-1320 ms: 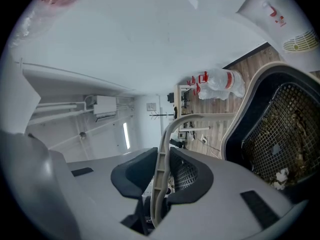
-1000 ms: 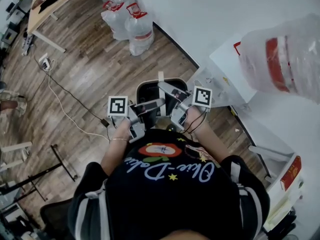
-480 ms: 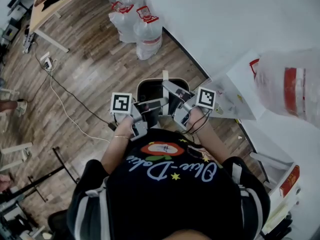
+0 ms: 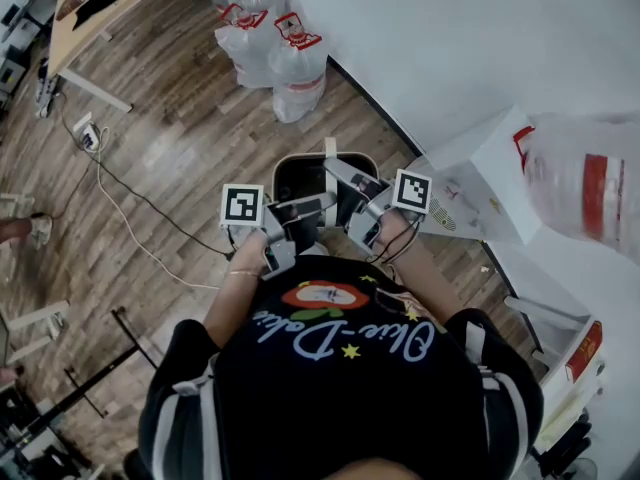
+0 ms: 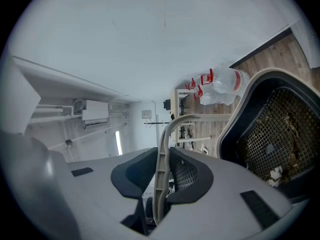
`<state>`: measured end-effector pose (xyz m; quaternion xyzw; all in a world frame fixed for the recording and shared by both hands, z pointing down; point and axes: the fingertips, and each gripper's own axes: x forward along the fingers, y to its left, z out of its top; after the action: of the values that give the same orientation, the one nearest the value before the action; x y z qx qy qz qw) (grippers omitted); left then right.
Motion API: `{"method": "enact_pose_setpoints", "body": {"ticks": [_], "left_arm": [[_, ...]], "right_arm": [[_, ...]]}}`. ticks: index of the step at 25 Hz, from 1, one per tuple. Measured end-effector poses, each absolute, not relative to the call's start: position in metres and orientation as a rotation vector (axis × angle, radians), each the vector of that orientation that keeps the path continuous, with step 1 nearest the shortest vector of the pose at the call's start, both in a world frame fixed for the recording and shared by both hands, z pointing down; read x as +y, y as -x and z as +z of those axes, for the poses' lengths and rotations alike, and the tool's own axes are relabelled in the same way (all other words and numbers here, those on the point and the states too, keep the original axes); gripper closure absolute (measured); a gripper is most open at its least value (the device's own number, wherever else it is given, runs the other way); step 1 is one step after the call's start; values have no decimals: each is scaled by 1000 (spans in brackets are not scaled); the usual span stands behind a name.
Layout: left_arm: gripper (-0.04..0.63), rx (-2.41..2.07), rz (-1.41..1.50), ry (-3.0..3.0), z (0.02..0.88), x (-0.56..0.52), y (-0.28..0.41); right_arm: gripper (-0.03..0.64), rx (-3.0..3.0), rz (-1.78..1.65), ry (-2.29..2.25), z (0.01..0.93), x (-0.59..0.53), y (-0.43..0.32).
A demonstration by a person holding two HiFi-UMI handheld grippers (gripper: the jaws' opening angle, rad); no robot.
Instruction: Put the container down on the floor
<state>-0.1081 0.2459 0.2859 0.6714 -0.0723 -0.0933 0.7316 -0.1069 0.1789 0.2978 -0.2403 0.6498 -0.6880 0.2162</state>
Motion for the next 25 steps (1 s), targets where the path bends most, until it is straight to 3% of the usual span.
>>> {"method": "enact_pose_setpoints", "body": {"ticks": [25], "left_arm": [[548,-163,-174,-1495,292,216,132]], "right_arm": [[549,1814,-1907,715,302,150,129]]}}
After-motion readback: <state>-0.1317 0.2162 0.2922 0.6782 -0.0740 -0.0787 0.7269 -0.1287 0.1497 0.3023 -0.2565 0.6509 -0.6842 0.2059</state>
